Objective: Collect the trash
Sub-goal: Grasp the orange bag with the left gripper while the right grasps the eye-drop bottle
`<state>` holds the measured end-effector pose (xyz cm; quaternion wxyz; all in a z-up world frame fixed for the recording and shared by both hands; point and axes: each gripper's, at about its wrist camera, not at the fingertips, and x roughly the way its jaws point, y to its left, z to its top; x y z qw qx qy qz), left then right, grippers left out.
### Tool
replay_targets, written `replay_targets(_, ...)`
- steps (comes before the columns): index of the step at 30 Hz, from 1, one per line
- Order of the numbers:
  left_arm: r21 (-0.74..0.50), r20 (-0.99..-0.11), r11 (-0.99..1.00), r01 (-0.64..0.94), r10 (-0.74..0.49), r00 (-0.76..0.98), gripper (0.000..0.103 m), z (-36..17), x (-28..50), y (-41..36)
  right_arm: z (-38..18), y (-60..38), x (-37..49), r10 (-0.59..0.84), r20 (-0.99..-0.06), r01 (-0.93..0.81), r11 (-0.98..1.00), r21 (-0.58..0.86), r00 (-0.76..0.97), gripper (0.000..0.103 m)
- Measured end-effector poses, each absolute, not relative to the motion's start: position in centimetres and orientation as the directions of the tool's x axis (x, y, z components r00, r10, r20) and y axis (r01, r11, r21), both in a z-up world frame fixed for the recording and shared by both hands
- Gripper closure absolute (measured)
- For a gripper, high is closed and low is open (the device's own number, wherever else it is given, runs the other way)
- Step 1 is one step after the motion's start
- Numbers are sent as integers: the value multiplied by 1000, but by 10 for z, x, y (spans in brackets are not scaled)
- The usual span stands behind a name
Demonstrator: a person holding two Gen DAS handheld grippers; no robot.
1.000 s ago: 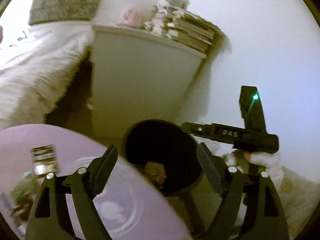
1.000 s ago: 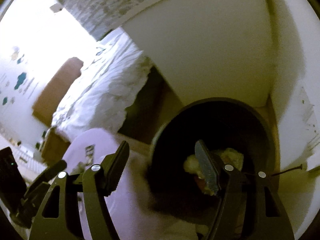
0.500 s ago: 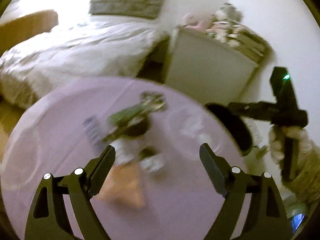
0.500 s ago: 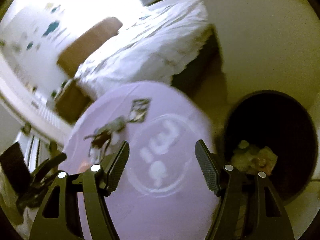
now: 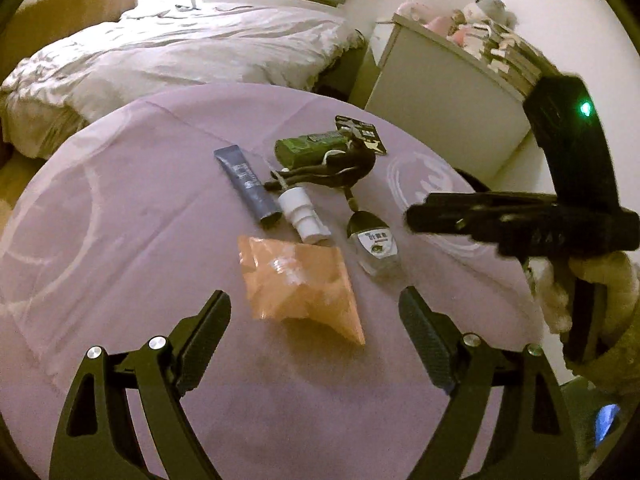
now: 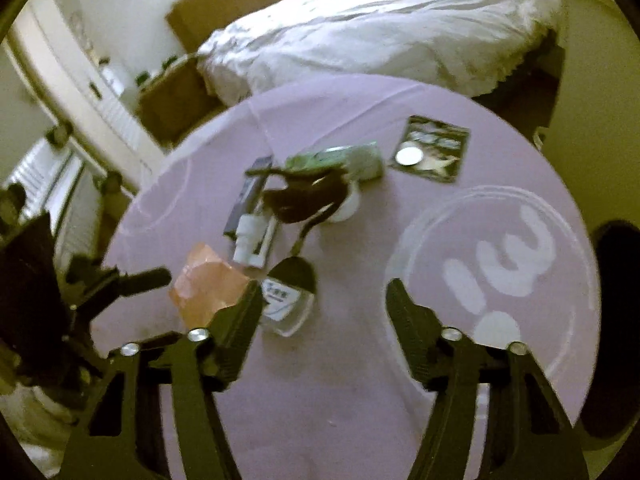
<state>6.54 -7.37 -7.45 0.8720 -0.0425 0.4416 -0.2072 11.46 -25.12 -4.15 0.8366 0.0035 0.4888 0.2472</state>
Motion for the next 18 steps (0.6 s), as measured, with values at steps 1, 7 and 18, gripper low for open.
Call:
replay_targets(1, -246, -755, 913, 327, -392, 526, 18, -76, 67, -75, -43, -244, 114, 413, -818, -421, 876, 237, 399, 44)
replay_targets(7, -228, -770, 922, 314, -368, 521, 48, -83, 81, -68, -56, -214, 119, 386, -838, -426, 880, 210, 385, 45)
replay_targets(18, -245, -767, 910, 336, -393, 506, 78, -83, 78, -47, -68, -205, 112, 312, -845, -467, 880, 85, 434, 58)
